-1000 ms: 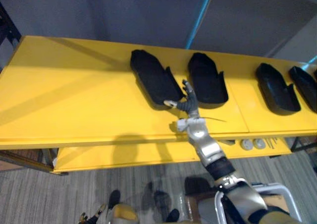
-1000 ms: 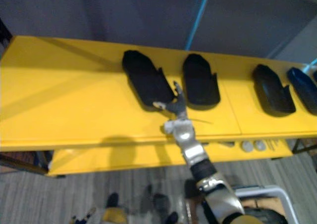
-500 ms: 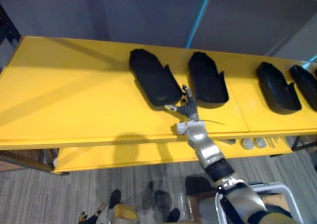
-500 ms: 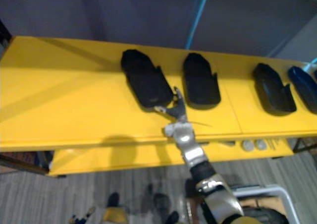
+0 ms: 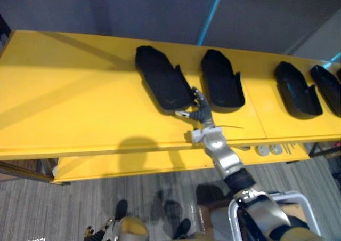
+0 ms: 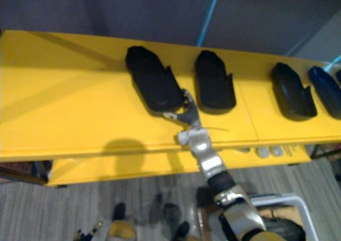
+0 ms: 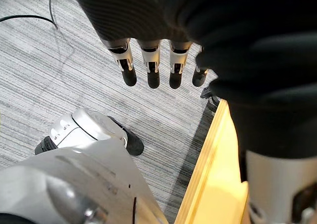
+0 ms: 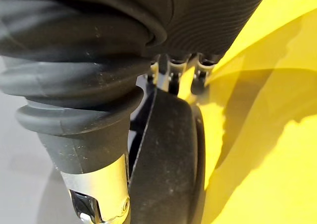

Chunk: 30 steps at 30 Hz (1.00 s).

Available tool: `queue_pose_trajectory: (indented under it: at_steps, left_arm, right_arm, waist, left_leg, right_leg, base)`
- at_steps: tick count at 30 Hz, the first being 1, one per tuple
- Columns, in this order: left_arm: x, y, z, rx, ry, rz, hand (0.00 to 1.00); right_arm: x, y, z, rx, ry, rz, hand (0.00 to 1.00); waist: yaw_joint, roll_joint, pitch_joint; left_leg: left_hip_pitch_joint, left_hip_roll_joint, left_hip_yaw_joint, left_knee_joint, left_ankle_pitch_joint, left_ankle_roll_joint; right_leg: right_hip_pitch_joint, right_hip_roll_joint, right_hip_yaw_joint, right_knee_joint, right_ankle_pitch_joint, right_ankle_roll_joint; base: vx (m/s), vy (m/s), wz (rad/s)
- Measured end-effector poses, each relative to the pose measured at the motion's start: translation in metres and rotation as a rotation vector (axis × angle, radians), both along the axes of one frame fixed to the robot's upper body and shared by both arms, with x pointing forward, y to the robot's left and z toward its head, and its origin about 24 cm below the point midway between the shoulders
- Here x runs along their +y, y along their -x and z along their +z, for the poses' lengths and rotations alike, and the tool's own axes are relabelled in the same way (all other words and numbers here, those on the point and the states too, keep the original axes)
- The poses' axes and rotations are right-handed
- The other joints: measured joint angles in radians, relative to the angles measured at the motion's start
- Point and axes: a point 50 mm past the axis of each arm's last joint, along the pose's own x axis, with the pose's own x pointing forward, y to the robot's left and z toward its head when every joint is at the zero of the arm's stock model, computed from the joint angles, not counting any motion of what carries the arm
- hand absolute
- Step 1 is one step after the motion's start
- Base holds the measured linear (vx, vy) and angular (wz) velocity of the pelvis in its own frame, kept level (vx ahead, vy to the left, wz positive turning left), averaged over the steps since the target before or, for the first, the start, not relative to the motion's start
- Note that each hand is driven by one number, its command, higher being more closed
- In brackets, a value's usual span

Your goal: Walk over and take plastic housings, then place them on the shelf

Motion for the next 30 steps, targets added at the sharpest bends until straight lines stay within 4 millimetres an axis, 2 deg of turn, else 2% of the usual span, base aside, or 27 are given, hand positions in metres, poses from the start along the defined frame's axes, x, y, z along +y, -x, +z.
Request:
queue_pose_trajectory:
  at_steps: [4,11,19,30]
  left_arm:
    - [0.000,0.000,0.000,-0.002,-0.001,0.000,0.00]
    - [0.001,0.000,0.000,-0.005,-0.006,0.002,0.00]
    - [0.001,0.001,0.001,-0.010,-0.011,0.004,0.00]
    - [0.002,0.004,0.000,0.004,-0.015,0.007,0.00]
  right_arm:
    - [0.009,0.005,0.003,-0.008,0.011,0.065,0.00]
    - [0.031,0.025,0.001,-0.011,0.000,0.226,0.00]
    - [0.042,0.044,-0.004,-0.001,-0.015,0.318,0.00]
    - [0.045,0.051,-0.008,-0.008,0.018,0.299,0.00]
  waist:
    - [-0.001,0.000,0.000]
    - [-0.003,-0.001,0.000]
    - [-0.006,-0.003,-0.002]
    - [-0.009,-0.019,-0.014]
  left_leg:
    - [0.000,0.003,0.001,0.000,-0.002,-0.002]
    - [0.001,0.004,0.004,0.000,-0.005,-0.003]
    - [0.004,0.004,0.009,0.000,-0.006,-0.004]
    - [0.005,0.004,0.023,0.000,-0.006,-0.004]
  right_leg:
    - [-0.001,0.003,0.002,0.000,0.000,0.000]
    - [-0.001,0.004,0.005,0.000,-0.001,-0.002]
    - [-0.003,0.004,0.012,0.000,-0.001,-0.002]
    - [-0.015,0.004,0.030,0.006,-0.001,-0.002]
  base:
    - [0.00,-0.002,-0.01]
    - [0.00,0.000,0.00]
    - [0.00,0.000,0.00]
    - [0.00,0.001,-0.04]
